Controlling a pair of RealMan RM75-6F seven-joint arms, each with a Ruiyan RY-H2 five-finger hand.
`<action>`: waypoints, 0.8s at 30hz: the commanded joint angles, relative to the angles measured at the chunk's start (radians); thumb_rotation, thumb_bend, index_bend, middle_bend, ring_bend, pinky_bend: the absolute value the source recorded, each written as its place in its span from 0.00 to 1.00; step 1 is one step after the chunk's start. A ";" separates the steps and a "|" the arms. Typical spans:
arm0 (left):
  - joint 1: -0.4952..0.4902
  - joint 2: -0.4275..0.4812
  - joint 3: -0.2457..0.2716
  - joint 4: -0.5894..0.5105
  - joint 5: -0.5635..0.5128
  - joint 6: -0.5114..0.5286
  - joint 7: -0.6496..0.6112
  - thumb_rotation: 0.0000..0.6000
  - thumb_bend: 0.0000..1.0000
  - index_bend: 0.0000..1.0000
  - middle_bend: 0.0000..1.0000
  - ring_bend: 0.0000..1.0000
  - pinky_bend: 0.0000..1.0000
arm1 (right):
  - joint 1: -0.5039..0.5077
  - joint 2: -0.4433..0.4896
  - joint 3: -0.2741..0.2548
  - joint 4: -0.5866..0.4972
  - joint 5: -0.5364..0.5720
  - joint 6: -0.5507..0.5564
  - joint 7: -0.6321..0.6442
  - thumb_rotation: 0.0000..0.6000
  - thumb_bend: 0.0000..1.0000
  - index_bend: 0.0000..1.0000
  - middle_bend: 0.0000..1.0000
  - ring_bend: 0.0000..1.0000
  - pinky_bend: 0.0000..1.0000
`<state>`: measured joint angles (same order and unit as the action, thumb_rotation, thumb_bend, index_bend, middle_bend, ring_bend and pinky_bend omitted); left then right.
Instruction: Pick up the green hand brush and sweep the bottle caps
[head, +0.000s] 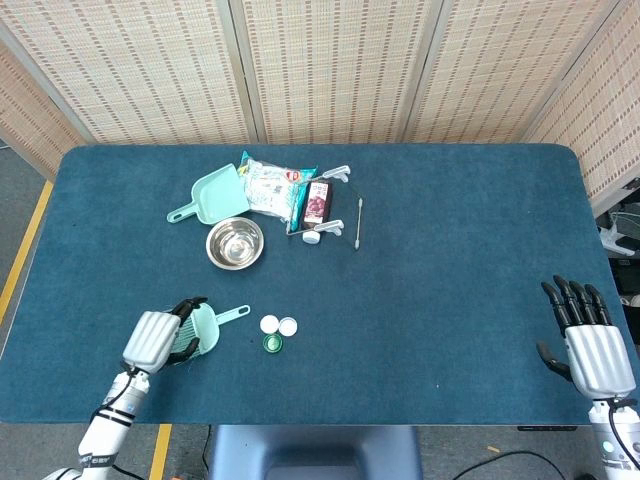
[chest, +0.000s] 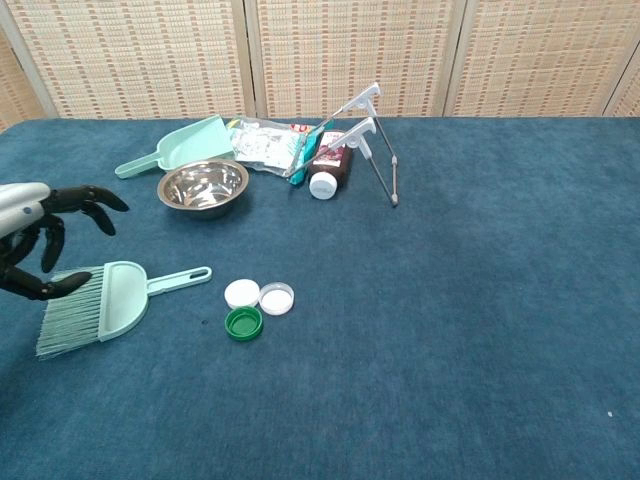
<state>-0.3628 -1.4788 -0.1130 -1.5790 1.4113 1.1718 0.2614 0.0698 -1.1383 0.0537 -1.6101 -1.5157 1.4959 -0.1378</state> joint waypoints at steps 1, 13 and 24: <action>-0.032 -0.045 -0.018 0.023 -0.033 -0.029 0.030 1.00 0.35 0.18 0.28 0.62 0.80 | 0.002 0.001 0.001 0.001 0.005 -0.007 0.000 1.00 0.25 0.00 0.00 0.00 0.00; -0.103 -0.190 -0.035 0.177 -0.123 -0.066 0.180 1.00 0.34 0.25 0.29 0.66 0.85 | -0.006 0.008 0.007 -0.003 0.008 0.011 0.002 1.00 0.25 0.00 0.00 0.00 0.00; -0.127 -0.260 -0.013 0.248 -0.126 -0.041 0.271 1.00 0.34 0.29 0.32 0.66 0.85 | -0.010 0.010 0.006 -0.006 0.009 0.014 -0.005 1.00 0.25 0.00 0.00 0.00 0.00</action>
<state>-0.4875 -1.7361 -0.1275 -1.3333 1.2846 1.1305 0.5302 0.0596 -1.1285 0.0599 -1.6163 -1.5067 1.5098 -0.1430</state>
